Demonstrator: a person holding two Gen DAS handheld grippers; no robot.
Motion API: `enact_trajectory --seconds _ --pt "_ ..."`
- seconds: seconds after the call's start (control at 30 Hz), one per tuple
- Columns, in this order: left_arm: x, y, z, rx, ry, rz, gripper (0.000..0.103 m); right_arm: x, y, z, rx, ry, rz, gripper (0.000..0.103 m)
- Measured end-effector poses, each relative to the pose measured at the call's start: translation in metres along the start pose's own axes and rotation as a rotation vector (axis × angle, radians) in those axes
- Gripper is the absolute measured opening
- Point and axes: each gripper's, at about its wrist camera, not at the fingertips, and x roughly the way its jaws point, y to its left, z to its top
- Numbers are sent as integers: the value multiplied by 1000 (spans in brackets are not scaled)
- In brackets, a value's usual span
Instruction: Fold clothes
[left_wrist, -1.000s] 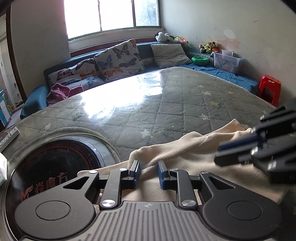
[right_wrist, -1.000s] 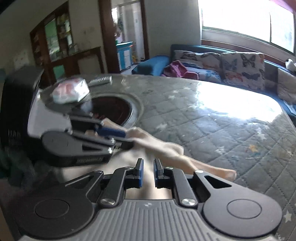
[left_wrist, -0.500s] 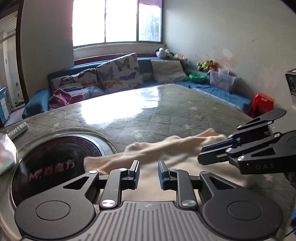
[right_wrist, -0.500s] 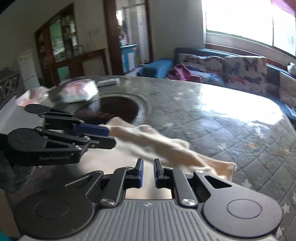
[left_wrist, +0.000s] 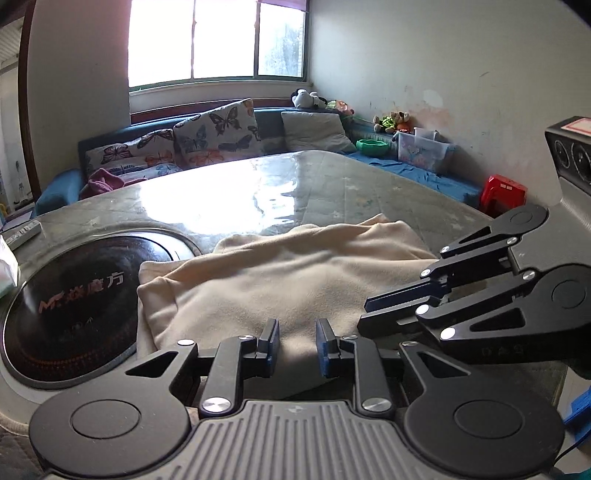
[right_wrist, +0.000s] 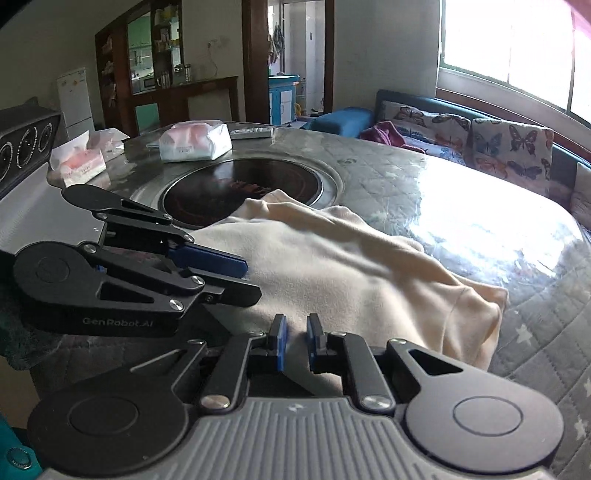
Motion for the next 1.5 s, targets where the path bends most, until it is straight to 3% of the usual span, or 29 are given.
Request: enact_trajectory --seconds 0.2,0.47,0.7,0.9,1.5 --pt "1 0 -3 -7 0 2 24 -8 -4 -3 32 -23 -5 10" --pt "0 2 -3 -9 -3 4 24 -30 -26 -17 117 -26 -90 10" --pt "2 -1 -3 -8 0 8 24 -36 -40 -18 162 -48 -108 11" --pt "2 -1 -3 -5 0 9 24 -27 -52 -23 181 -15 -127 10" --pt "1 -2 -2 -13 2 16 25 -9 -84 2 184 -42 -168 11"
